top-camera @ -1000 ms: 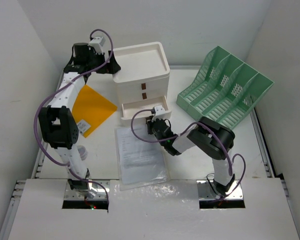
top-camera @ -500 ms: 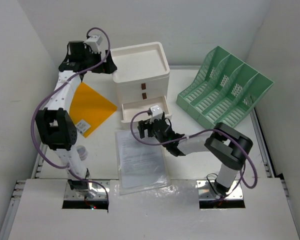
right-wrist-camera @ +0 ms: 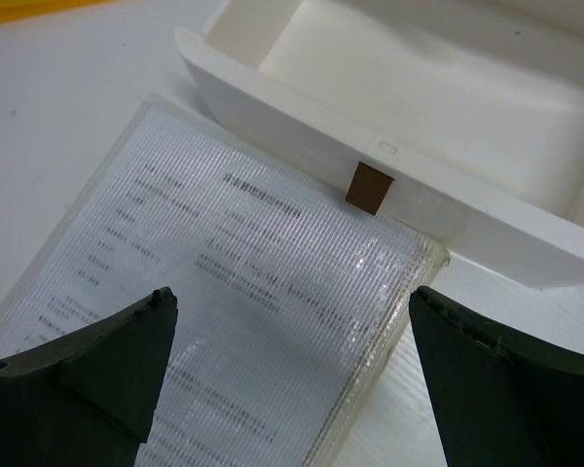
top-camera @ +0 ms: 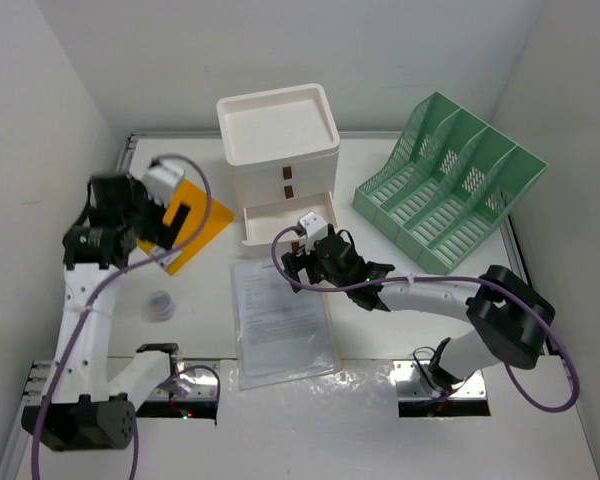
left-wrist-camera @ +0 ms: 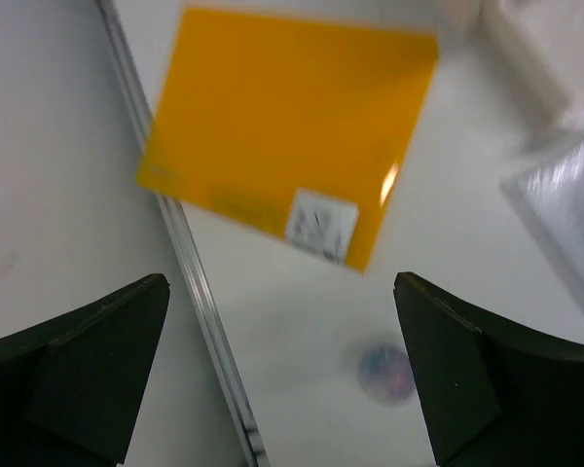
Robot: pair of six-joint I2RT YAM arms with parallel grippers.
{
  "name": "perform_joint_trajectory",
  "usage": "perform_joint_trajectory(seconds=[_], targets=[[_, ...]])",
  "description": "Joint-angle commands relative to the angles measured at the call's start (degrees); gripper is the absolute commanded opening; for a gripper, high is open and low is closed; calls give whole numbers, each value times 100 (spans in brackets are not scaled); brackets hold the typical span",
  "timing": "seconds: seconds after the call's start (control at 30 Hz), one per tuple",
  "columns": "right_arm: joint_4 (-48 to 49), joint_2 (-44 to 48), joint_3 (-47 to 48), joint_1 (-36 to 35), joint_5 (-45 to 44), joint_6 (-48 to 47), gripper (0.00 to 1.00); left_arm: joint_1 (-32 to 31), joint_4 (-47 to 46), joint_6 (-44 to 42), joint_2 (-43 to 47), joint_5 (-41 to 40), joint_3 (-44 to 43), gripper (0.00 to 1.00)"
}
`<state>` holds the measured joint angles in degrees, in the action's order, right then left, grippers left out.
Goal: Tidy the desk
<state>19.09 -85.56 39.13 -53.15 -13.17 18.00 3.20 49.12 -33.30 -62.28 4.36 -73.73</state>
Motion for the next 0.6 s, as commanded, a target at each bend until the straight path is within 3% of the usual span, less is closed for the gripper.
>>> perform_joint_trajectory(seconds=[0.0,0.17,0.37,0.47,0.57], targets=[[-344,390,-37,-56,262,10,99,101,520,-739,373,-744,1587,100],[-712,812,-38,-73,87,422,99,93,633,-722,612,774,2065,100],[-1855,918,401,-301,-870,854,97,154,-333,-1020,867,-66,2845,100],[-2339,839,822,-652,-1363,942,98,575,-299,-1625,841,476,3145,100],[-2489,725,1060,-863,-1627,995,98,1513,-18,-2425,578,1162,3286,100]])
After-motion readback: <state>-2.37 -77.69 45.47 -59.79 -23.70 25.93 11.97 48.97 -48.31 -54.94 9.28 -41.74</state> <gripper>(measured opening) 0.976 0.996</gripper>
